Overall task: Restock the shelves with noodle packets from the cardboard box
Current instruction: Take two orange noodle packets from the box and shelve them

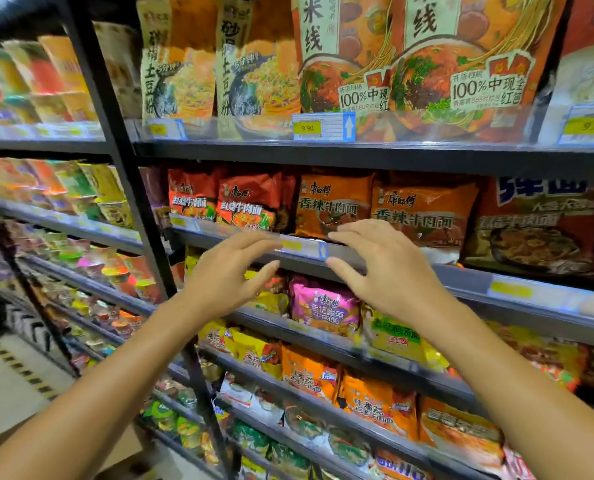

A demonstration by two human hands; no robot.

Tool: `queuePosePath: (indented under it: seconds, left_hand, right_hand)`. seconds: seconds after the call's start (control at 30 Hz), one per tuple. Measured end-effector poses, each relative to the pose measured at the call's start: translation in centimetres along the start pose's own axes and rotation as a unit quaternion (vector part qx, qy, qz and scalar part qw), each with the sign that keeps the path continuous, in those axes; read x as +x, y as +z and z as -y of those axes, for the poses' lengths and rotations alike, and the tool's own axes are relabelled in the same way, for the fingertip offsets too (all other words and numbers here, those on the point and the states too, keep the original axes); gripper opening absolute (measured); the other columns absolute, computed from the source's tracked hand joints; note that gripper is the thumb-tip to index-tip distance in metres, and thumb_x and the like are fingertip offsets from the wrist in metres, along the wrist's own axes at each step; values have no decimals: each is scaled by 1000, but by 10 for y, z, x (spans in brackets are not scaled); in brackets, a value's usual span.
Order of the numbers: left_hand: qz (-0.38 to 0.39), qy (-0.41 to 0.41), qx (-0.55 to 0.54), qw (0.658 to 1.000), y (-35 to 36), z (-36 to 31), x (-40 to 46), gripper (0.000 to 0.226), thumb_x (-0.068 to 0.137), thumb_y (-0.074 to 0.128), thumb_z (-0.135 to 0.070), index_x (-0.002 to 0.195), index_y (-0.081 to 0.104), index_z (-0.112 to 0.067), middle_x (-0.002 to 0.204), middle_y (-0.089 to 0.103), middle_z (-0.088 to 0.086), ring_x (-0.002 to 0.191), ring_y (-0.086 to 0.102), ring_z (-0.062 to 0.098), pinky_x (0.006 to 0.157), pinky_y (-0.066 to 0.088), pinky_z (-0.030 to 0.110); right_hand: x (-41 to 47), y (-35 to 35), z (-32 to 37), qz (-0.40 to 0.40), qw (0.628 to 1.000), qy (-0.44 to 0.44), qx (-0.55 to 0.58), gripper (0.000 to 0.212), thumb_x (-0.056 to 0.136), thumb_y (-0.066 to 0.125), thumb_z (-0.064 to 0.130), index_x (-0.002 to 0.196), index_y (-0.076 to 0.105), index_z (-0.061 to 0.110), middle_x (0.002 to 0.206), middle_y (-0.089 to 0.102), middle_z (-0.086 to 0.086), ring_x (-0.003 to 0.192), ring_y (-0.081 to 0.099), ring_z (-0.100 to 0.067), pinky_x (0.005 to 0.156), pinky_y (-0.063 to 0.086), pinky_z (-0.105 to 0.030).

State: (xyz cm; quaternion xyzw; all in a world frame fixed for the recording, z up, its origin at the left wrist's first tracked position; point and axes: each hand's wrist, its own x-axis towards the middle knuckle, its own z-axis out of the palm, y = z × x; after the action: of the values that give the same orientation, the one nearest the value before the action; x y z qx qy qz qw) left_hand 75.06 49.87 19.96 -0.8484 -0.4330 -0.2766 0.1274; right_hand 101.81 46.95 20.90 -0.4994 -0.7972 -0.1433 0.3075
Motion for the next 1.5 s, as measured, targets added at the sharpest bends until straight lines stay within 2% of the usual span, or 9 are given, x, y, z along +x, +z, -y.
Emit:
queuePosePath:
  seconds: [0.2,0.47,0.6,0.73,0.87,1.0,1.13,1.27,1.5]
  left_hand:
    - [74,-92,55,991,-36,71,-97,51,98,38,-57,138,55,-29,137,57,-5,128,50,14,99,50,38]
    - [206,-268,125,933,-105,190,-279,76,90,25,-74,154,30,-33,163,23,-5,150,17,17,123,12,36]
    - [233,-343,145,898,-135,236,-375,94,79,6,-87,154,27,-35,164,18,-6,151,13,18,123,9,38]
    - [248,-417,142,863,-157,267,-461,72,92,28,-74,153,28,-36,164,18,-6,150,12,20,121,8,39]
    - [265,-495,130,817,-162,295,-528,75,88,26,-78,152,26,-39,163,19,-8,150,13,20,121,13,42]
    - [271,-538,114,790,-153,320,-557,76,89,28,-75,153,28,-35,164,19,-6,151,10,19,121,12,41]
    - [286,-557,99,773,-131,364,-570,67,96,33,-66,154,28,-33,163,20,-5,151,13,18,121,12,39]
    - [309,-572,93,754,-101,427,-577,66,96,33,-67,153,30,-33,162,22,-6,149,15,17,120,17,39]
    - [357,-596,61,716,-66,538,-561,63,97,34,-64,151,32,-32,162,25,-6,149,17,18,119,21,40]
  right_hand:
    - [31,58,82,93,990,-48,94,47,98,51,53,139,55,31,142,55,11,134,45,-12,108,44,-40]
    - [64,166,260,243,951,-137,133,57,97,47,59,145,47,29,147,50,5,135,43,-19,108,39,-37]
    - [69,220,350,325,915,-169,167,61,95,45,64,147,44,32,152,45,10,138,42,-16,108,40,-36]
    - [68,272,425,377,886,-209,172,63,95,42,66,148,43,32,152,45,7,140,41,-18,106,39,-42]
    - [69,330,479,428,859,-214,180,77,87,33,82,149,37,38,155,40,9,142,39,-19,108,42,-47]
    - [78,382,516,463,836,-234,177,80,87,36,80,152,35,33,157,38,5,141,40,-20,109,41,-44]
    - [98,449,544,486,819,-252,171,109,63,12,99,150,34,38,155,42,0,142,40,-24,110,41,-46]
    - [126,514,572,506,805,-255,177,74,90,40,73,152,35,31,154,44,-2,141,41,-24,113,38,-43]
    - [194,625,610,560,767,-261,174,67,96,49,60,152,37,27,156,41,-3,141,39,-25,111,38,-38]
